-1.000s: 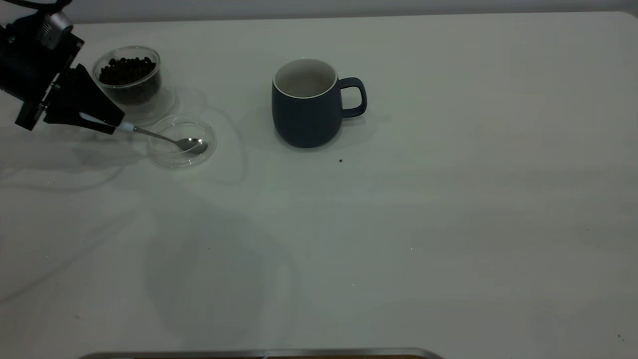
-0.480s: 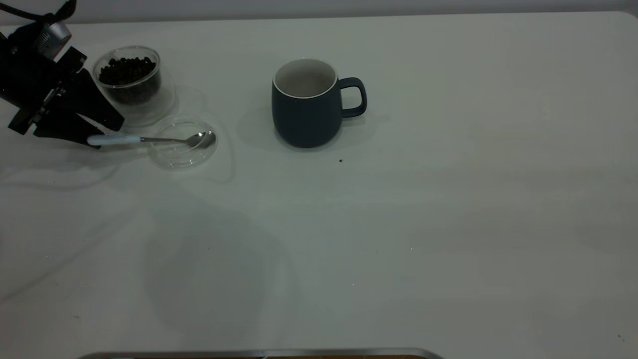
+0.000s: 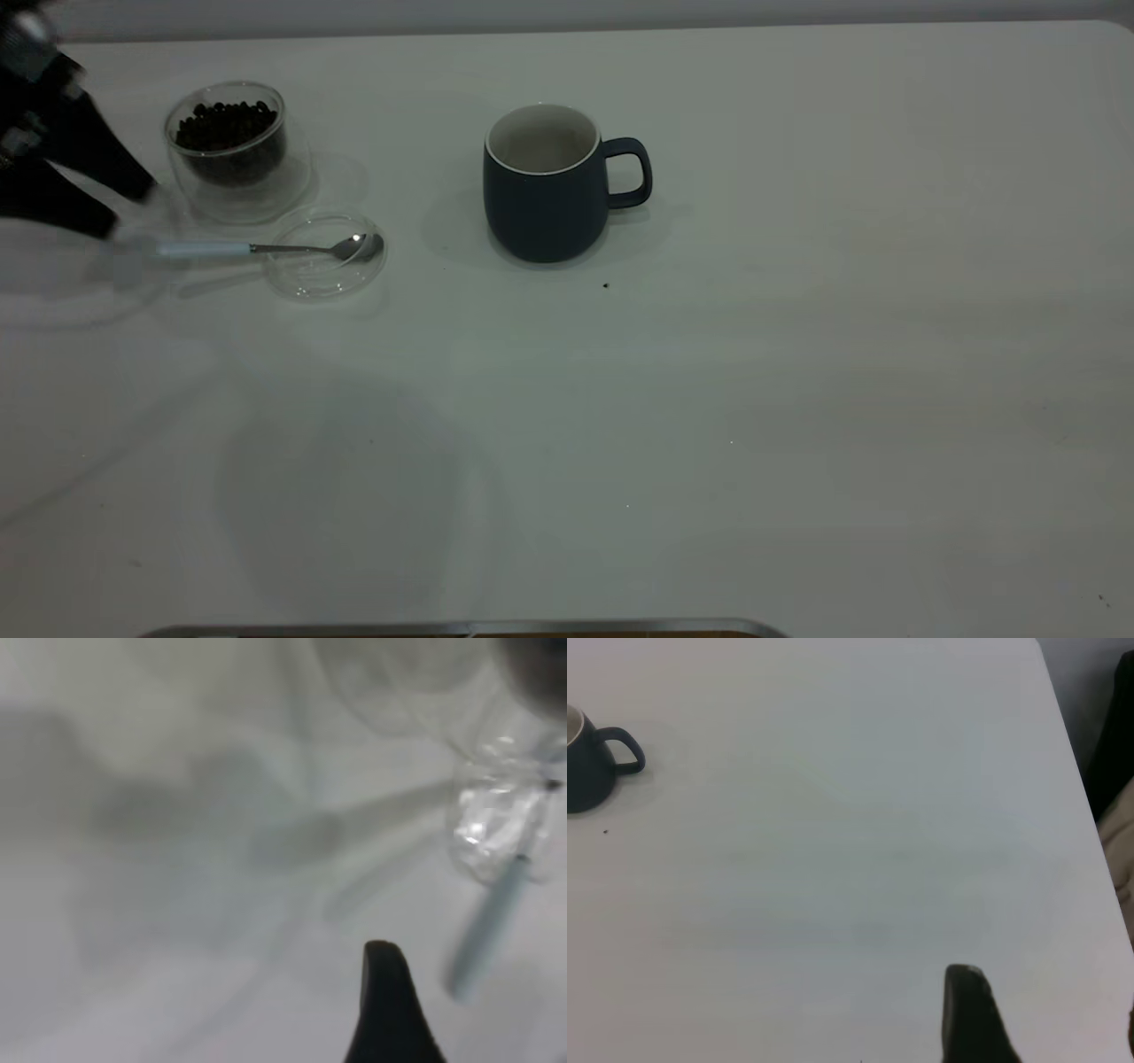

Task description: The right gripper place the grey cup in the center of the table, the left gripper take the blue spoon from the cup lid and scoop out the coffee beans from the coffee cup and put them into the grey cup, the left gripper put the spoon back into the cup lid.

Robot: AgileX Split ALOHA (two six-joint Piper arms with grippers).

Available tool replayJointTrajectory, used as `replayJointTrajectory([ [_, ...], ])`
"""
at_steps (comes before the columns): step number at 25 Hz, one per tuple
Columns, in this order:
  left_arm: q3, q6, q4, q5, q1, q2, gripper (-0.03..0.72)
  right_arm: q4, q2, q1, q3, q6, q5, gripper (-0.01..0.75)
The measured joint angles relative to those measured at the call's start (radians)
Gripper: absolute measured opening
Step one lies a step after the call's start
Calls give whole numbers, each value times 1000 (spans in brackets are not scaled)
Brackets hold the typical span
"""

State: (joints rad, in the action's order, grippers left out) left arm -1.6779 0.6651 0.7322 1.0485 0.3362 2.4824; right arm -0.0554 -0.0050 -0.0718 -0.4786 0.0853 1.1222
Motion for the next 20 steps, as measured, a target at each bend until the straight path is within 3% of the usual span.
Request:
replayJointTrajectory([
  [4,-31,-43,-4,109,16,-113,553,0,0,0,0,0,0,451],
  [10,-37,-167,-42,117,-36,-372,553,0,0,0,0,0,0,451],
  [20,-37,-426,-509,117,-253,-792,553,0,0,0,0,0,0,451],
])
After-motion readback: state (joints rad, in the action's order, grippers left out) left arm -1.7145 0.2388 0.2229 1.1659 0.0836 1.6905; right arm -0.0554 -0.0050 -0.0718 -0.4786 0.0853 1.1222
